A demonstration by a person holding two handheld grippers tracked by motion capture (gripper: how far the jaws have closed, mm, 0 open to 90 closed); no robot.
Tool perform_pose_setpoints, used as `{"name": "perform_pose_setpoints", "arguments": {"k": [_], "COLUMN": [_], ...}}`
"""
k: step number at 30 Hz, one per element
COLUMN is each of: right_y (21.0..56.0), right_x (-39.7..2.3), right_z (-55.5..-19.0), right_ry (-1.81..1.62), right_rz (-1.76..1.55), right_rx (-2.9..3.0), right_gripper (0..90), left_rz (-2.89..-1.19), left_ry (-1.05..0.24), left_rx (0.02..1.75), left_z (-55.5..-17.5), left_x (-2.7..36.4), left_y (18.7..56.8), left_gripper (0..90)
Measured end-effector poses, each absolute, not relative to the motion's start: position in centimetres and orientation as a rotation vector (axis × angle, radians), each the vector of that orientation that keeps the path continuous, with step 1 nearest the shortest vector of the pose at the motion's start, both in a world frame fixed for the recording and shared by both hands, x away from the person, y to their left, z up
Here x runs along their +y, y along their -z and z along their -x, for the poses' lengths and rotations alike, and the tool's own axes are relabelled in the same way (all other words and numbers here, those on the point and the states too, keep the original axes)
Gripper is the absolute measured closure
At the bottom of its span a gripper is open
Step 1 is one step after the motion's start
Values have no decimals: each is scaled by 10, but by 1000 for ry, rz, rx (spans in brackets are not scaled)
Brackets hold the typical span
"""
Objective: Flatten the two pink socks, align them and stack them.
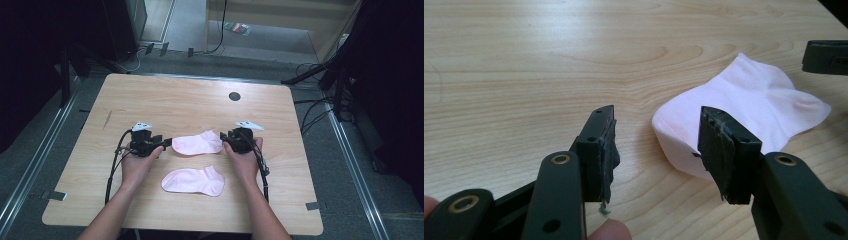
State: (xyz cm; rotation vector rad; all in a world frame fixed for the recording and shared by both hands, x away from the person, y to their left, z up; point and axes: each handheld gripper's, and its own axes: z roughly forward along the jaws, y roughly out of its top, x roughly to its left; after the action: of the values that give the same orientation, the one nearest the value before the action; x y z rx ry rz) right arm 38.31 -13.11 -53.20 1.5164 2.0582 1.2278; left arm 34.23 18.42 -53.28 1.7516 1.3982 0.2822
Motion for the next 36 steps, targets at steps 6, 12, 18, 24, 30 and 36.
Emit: {"name": "perform_pose_setpoints", "arguments": {"k": [6,12,18,24,30,36], "right_y": [540,545,549,547,539,528], "right_x": [-120,-112,-111,-113,-130,-141], "right_z": [-387,-383,-368,-363,-358,-346], "right_ry": [-1184,-1072,-1043,-1004,-1095,-1187], "right_rz": [-1468,-1381,-1312,-1319,-1404,-1467], "right_rx": [2121,2168,2138,2127,2070,2031], "right_gripper": [581,608,811,867,877,879], "left_rz": [-1781,-1839,-1872,-1829,-1789,-1742], "left_ry": [-255,-270,-273,-258,-358,-323], "left_rx": [1400,1395,1392,1380,1322,1273], "left_z": [-343,-342,-340,-338,-329,-320], "left_x": [177,174,177,179,183,183], "left_y": [537,539,542,544,532,524], "left_gripper": [519,706,845,900,900,900]}}
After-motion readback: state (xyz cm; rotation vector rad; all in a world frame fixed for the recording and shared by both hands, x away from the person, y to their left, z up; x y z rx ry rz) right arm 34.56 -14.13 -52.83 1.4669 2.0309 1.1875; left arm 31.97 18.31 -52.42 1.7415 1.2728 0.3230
